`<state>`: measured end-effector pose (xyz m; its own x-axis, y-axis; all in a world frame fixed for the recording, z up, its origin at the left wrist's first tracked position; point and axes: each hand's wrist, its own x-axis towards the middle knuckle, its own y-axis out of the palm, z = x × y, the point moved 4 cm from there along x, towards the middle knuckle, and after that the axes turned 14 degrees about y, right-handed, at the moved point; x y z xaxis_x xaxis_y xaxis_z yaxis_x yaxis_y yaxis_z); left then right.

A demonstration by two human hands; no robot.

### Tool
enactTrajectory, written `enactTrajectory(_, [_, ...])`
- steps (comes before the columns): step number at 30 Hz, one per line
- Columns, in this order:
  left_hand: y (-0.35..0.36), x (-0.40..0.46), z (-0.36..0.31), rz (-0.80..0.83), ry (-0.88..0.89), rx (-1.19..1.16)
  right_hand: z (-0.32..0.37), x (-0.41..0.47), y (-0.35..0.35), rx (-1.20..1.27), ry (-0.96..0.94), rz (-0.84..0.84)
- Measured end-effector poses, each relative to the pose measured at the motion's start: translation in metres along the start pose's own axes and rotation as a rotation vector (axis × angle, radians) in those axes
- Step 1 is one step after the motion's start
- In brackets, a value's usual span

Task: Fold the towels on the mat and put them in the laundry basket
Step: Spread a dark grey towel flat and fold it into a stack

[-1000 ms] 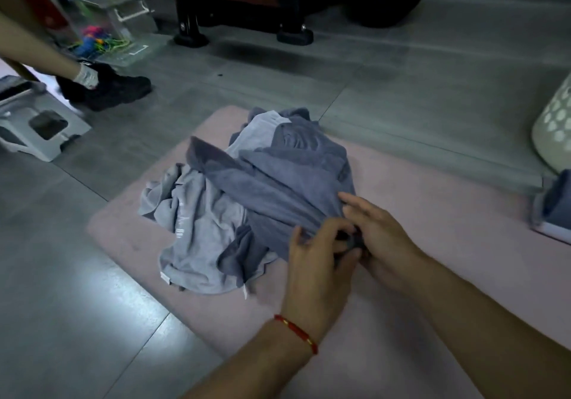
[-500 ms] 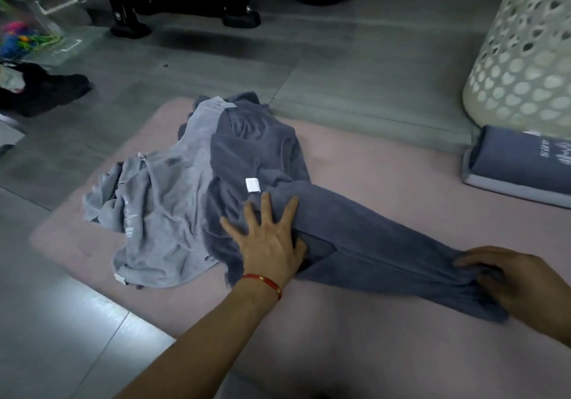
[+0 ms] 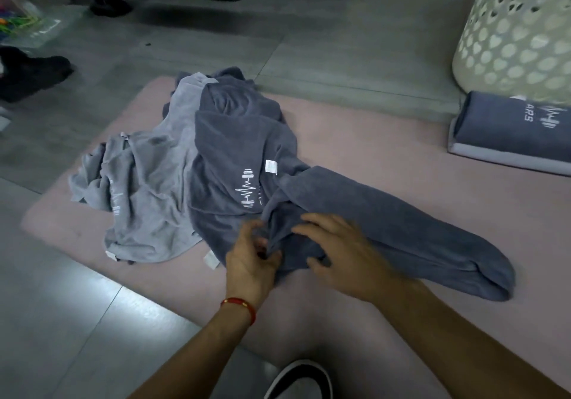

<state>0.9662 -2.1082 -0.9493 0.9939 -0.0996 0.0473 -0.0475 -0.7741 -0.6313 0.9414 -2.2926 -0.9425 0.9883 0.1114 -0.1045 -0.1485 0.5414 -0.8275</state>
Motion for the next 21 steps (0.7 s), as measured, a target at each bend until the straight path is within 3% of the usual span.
enactTrajectory(3, [-0.010, -0.010, -0.017, -0.046, -0.126, -0.295, 0.023, 0.003, 0.023, -0.123, -0.097, 0.167])
enactTrajectory(5, [-0.015, -0.010, -0.032, -0.085, -0.190, -0.533, 0.031, 0.007, 0.014, 0.064, -0.024, 0.209])
enactTrajectory(7, [-0.019, -0.003, -0.045, -0.096, -0.111, -0.632, 0.027, 0.013, -0.011, 0.318, 0.096, 0.133])
enactTrajectory(10, [-0.019, 0.012, -0.060, 0.084, 0.237, -0.410, 0.002, 0.013, -0.055, 0.531, 0.246, -0.059])
enactTrajectory(12, [-0.005, 0.024, -0.067, 0.269, 0.488, -0.125, -0.013, 0.012, -0.078, 0.617, 0.283, -0.075])
enactTrajectory(14, [0.012, 0.039, -0.071, 0.340, 0.659, 0.098, -0.023, 0.010, -0.098, 0.673, 0.296, -0.075])
enactTrajectory(17, [0.020, 0.069, -0.086, 0.286, 0.721, 0.121, -0.040, 0.001, -0.129, 0.690, 0.351, -0.085])
enactTrajectory(21, [0.017, 0.099, -0.121, 0.360, 0.778, 0.022, -0.061, -0.017, -0.167, 0.680, 0.411, -0.081])
